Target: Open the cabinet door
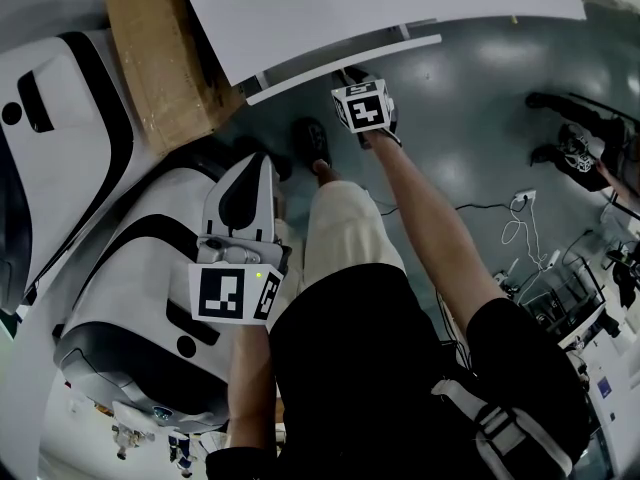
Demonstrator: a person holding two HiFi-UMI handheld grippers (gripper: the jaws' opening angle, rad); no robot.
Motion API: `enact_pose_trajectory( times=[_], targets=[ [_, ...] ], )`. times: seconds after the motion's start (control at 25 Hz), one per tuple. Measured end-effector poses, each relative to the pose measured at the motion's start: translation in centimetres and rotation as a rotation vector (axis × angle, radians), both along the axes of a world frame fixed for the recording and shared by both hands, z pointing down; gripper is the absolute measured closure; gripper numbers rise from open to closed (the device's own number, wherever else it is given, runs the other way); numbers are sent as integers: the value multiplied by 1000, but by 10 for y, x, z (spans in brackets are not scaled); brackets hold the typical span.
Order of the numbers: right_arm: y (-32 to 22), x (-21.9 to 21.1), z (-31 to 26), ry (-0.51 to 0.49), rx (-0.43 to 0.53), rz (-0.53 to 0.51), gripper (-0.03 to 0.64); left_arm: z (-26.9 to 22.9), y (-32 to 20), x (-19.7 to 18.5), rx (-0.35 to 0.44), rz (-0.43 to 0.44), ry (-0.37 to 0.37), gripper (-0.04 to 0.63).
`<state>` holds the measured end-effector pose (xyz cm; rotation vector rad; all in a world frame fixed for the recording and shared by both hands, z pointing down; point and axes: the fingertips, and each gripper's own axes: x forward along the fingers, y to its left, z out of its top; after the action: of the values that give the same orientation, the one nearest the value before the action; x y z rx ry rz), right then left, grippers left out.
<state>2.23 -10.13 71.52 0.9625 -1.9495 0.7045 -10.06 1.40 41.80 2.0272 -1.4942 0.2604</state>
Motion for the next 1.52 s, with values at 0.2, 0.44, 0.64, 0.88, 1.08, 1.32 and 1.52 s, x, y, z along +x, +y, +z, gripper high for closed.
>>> enact_pose_trajectory(
  times=[0.2,0.44,0.64,0.88,1.08,1.32,1.52],
  targets=[
    [8,3,0,-2,-8,-1,522,-1,2,2,1,-1,0,572],
    [18,10,-1,-4,-11,0,522,-1,5,6,2,1,1,572],
    [30,15,0,-1,-22,-2,522,-2,4,8,4,1,-1,572],
    [45,22,0,2,-34,3,522,-5,6,11,9,6,-3,572],
    [57,29,0,7,-44,0,522,-5,7,16,10,8,0,574],
    [76,37,0,14,-56,-1,522,-7,10,18,14,12,0,572],
    [87,43,0,16,-64,2,522,-9,12,19,18,12,-3,574]
  ],
)
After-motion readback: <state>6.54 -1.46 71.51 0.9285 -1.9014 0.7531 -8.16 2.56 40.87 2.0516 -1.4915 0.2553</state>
